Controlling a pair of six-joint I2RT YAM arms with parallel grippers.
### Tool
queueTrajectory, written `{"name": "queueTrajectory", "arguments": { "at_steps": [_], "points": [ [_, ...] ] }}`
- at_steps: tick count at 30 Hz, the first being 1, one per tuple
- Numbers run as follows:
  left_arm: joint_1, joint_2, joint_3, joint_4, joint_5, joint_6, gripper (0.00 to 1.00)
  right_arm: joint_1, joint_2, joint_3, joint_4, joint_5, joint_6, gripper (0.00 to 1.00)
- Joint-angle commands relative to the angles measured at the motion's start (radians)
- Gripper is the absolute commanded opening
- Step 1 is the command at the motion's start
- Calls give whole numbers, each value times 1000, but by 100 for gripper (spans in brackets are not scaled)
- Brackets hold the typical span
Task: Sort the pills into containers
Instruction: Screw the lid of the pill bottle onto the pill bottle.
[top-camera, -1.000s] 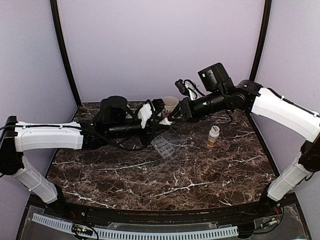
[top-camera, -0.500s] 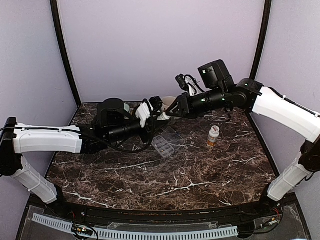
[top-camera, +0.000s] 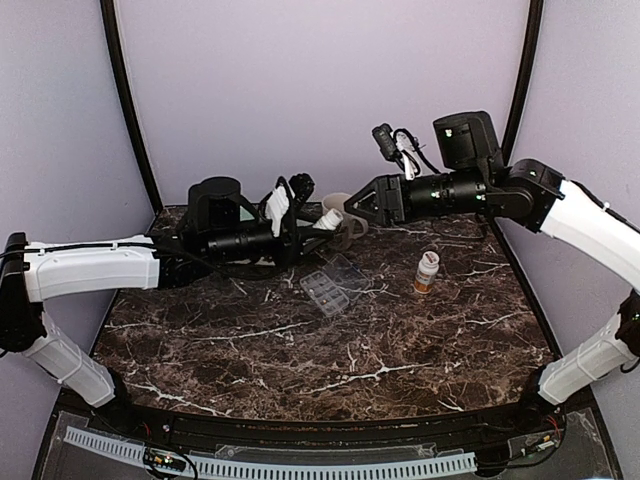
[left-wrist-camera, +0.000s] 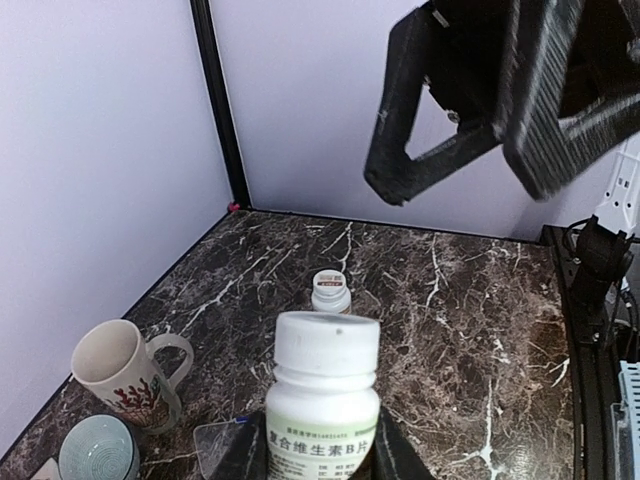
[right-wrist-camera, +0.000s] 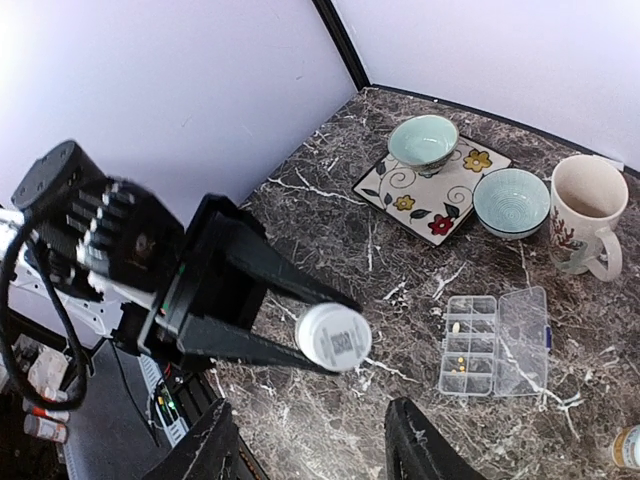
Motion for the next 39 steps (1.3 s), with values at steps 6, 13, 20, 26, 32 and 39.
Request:
{"name": "queueTrajectory", "arguments": {
  "at_steps": [6,13,20,26,32,39],
  "points": [
    [122,70,202,-235,602,-117,0,4,-46,-67,26,8,-231,49],
    [130,173,325,-398,770,-94,0,4,-51,-69,42,-48,-265,49],
    [129,195,353,-420,788,-91,0,7,-48,-65,30,-73,-268,49],
    [130,204,360,-427,799,-92,0,19,-29,-52,7,-89,-278,48],
    [130,209,364,-431,807,-94,0,34,-9,-40,-12,-88,-292,48],
    [130,211,365,-435,814,-95,0,41,4,-37,-21,-86,-297,46]
  ]
}}
